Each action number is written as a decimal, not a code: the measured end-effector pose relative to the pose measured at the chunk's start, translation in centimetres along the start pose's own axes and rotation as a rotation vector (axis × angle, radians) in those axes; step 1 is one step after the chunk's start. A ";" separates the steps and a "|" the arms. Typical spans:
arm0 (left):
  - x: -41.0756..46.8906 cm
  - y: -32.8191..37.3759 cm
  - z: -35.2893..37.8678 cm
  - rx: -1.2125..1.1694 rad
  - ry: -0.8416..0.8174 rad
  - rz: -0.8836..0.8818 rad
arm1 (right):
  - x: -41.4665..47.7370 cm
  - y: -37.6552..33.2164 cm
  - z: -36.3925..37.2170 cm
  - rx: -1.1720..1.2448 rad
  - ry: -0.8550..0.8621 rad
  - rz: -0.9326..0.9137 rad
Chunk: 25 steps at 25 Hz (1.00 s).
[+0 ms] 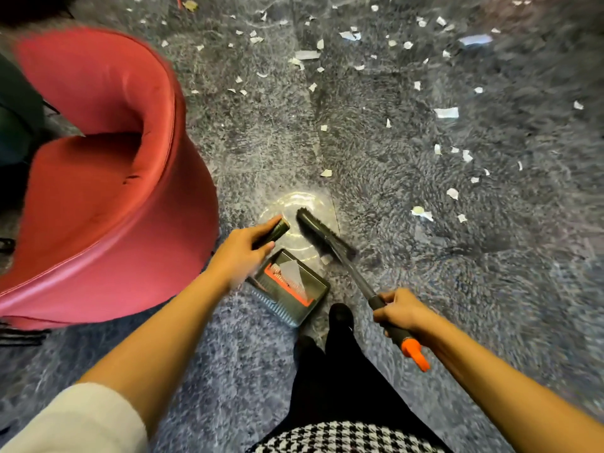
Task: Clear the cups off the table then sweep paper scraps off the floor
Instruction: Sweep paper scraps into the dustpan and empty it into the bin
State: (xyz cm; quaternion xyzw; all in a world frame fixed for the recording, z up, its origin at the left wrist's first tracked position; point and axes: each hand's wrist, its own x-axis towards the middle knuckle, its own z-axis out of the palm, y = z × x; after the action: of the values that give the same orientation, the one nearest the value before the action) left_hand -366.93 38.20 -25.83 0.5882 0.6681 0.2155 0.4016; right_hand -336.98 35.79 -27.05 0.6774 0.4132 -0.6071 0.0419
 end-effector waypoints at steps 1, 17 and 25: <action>0.2 0.0 -0.2 0.004 -0.005 0.004 | -0.3 0.2 0.2 0.034 -0.037 0.008; 1.4 0.0 -0.4 0.045 -0.012 0.037 | -5.9 -1.0 -6.8 0.140 -0.058 -0.032; 9.7 3.4 -1.8 0.093 0.025 0.108 | -1.7 -4.3 -13.6 0.349 0.144 -0.032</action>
State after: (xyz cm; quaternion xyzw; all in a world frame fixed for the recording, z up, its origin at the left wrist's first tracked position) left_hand -366.15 48.57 -24.91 0.6386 0.6496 0.2131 0.3533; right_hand -328.77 45.38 -20.14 0.7095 0.3143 -0.6200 -0.1155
